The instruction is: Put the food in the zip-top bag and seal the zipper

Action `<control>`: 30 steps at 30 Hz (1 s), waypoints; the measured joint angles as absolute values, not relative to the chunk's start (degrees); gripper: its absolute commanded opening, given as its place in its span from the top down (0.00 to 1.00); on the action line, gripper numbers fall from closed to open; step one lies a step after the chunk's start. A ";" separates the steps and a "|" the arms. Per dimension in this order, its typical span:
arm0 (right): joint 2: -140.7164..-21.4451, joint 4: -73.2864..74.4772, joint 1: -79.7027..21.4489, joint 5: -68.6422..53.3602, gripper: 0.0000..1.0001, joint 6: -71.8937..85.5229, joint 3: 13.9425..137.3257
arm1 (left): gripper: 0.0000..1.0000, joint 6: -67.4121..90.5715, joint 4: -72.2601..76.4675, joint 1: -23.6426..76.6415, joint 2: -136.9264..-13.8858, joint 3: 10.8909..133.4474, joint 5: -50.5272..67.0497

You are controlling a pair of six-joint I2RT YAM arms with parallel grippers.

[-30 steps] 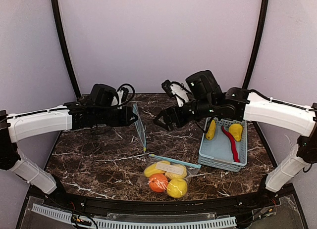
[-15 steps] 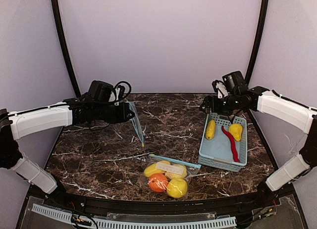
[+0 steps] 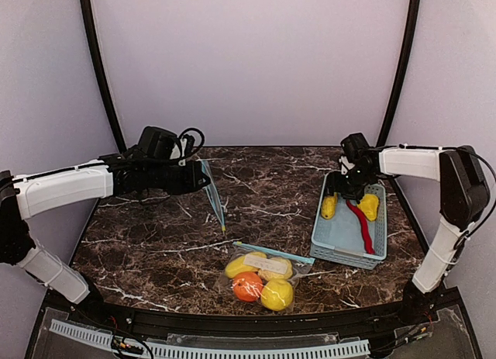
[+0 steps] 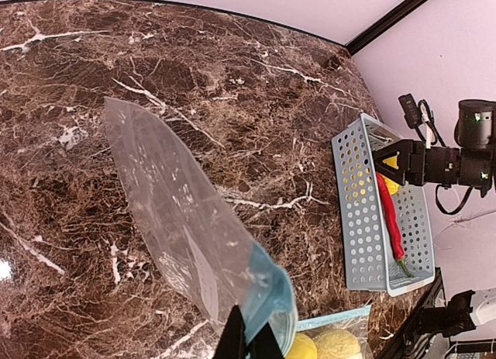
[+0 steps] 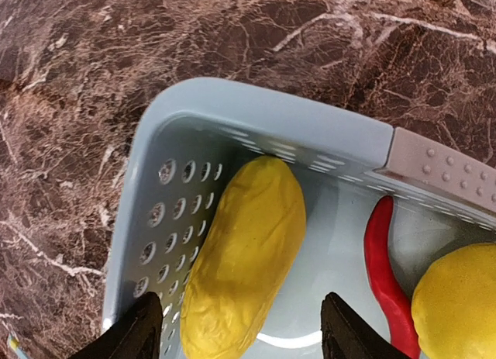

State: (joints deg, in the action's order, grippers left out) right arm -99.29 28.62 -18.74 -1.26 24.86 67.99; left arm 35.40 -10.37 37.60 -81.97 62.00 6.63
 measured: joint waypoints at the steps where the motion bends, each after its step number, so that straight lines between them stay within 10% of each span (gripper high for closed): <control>1: -100.18 28.60 -18.68 -0.86 0.34 24.99 68.20 | 0.99 35.40 -10.39 37.56 -81.97 61.98 6.66; 30: -106.74 24.64 -17.08 -1.69 0.50 27.44 68.60 | 0.99 35.81 -10.39 36.58 -81.95 61.98 7.60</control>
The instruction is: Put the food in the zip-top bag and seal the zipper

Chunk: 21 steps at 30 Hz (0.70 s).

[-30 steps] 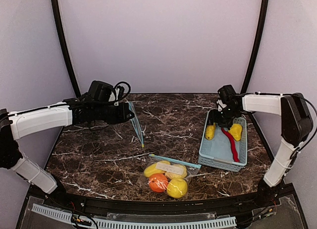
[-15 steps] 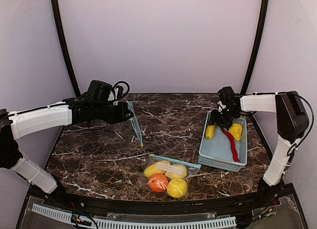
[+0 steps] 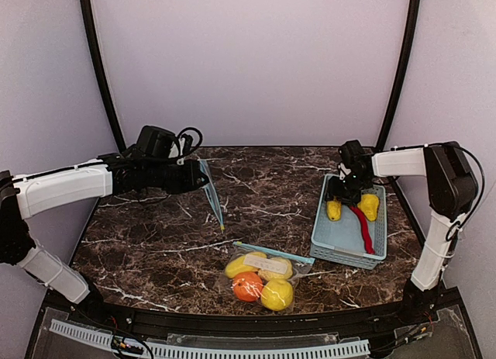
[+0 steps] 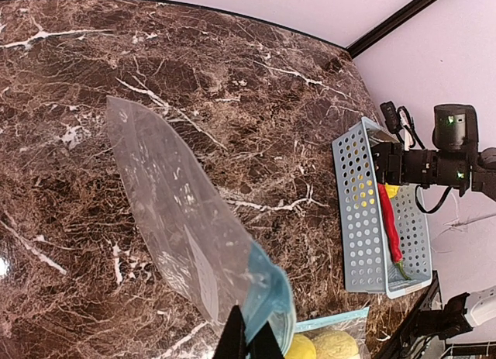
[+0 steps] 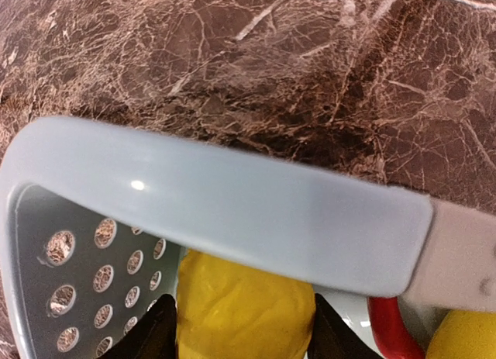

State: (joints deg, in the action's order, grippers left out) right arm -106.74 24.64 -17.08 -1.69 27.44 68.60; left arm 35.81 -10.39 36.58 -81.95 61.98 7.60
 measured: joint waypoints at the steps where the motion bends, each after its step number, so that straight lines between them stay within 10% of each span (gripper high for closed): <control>1: -106.72 24.60 -17.08 -1.72 0.51 27.44 68.55 | 0.99 35.83 -10.39 36.58 -81.95 61.93 7.57; 21: -82.28 24.88 -21.74 -3.14 0.59 23.62 66.96 | 0.99 39.94 -9.21 36.67 -81.69 61.87 12.91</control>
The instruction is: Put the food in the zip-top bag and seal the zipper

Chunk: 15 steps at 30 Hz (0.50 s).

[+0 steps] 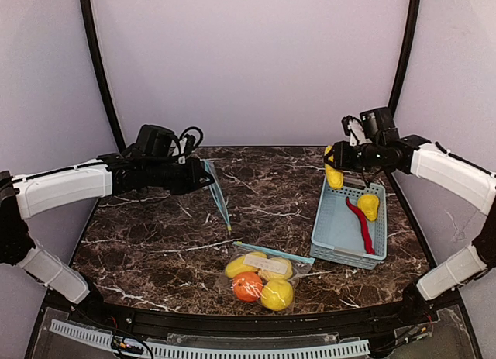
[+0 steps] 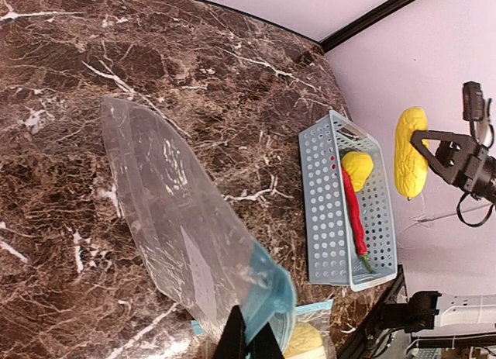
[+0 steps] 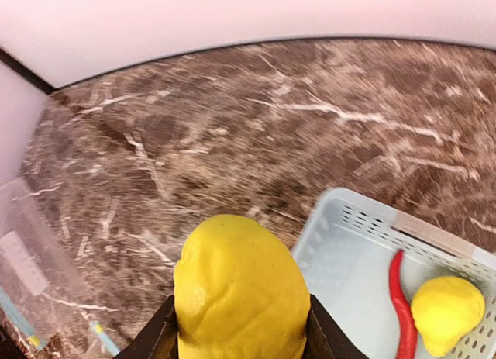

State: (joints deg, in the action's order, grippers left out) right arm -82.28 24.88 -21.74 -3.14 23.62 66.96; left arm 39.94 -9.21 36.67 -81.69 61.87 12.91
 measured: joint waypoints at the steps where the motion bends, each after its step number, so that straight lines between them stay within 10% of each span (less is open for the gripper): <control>1: -79.99 23.97 -23.79 -3.77 0.59 23.16 66.98 | 0.99 40.64 -8.62 36.86 -81.78 61.91 13.54; 15: -72.29 -1.04 -48.47 -10.04 0.59 20.56 64.07 | 0.99 48.77 -2.37 40.53 -87.33 66.72 21.06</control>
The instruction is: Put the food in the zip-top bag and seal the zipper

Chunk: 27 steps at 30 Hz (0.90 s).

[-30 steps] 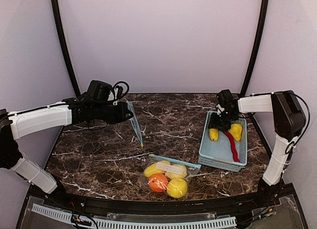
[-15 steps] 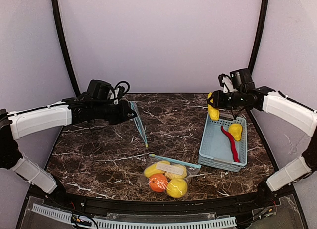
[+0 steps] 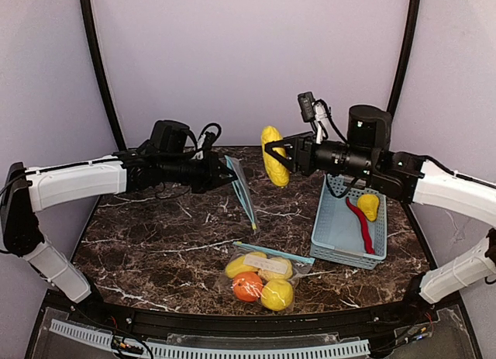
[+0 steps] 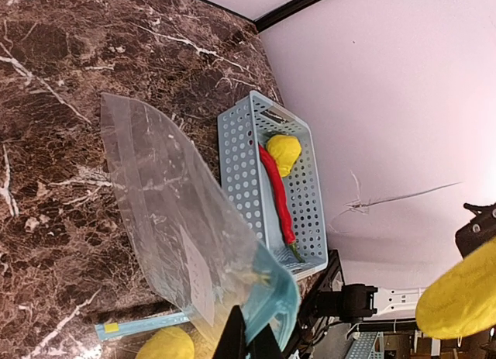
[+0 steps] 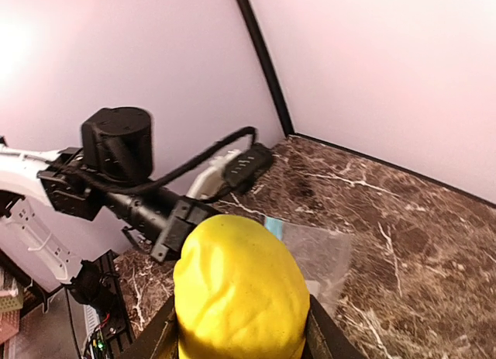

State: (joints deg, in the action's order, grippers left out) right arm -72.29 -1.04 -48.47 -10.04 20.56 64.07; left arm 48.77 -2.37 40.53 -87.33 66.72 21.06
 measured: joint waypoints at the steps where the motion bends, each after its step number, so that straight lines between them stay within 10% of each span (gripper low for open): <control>1: -72.90 -3.09 -50.15 -10.13 0.59 19.70 63.94 | 0.99 49.19 -2.13 40.71 -87.44 66.83 21.54; 27: -85.17 -17.63 -62.19 -0.99 0.60 -1.50 63.68 | 0.99 54.41 -1.13 40.80 -88.33 69.17 31.46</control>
